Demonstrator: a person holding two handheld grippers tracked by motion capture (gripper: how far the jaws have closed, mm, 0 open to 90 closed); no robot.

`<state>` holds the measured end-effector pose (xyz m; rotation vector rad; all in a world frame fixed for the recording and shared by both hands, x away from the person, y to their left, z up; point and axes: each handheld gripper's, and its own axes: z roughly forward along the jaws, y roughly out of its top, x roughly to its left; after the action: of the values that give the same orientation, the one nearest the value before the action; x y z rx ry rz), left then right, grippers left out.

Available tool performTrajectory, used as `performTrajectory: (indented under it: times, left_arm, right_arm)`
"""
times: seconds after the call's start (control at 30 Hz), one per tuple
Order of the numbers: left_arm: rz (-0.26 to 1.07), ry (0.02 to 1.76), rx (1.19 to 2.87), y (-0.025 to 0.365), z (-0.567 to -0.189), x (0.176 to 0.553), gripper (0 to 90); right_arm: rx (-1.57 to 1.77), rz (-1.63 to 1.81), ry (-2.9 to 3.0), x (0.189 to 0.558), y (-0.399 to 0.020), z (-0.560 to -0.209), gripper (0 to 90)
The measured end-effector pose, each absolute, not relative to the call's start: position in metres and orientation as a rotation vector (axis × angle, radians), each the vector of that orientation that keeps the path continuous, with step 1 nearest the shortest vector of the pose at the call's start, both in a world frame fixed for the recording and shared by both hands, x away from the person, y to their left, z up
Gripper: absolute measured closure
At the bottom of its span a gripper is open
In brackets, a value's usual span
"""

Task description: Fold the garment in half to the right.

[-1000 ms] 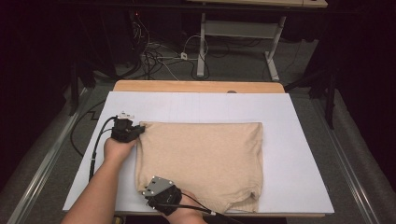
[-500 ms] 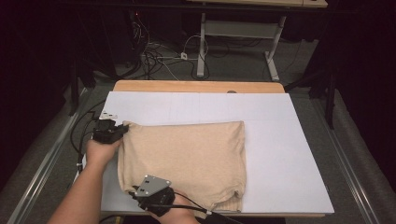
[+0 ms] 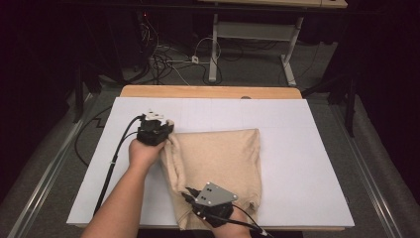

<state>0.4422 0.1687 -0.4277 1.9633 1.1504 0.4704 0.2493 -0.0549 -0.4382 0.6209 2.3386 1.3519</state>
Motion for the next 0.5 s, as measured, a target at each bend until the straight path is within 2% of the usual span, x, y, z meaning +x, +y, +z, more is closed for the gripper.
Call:
performTrajectory:
  times: [0.5]
  left_arm:
    - [0.422, 0.981, 2.025, 0.061, -0.421, 0.46, 80.1]
  right_arm:
    - [0.778, 1.264, 2.239, 0.243, -0.138, -0.447, 81.7]
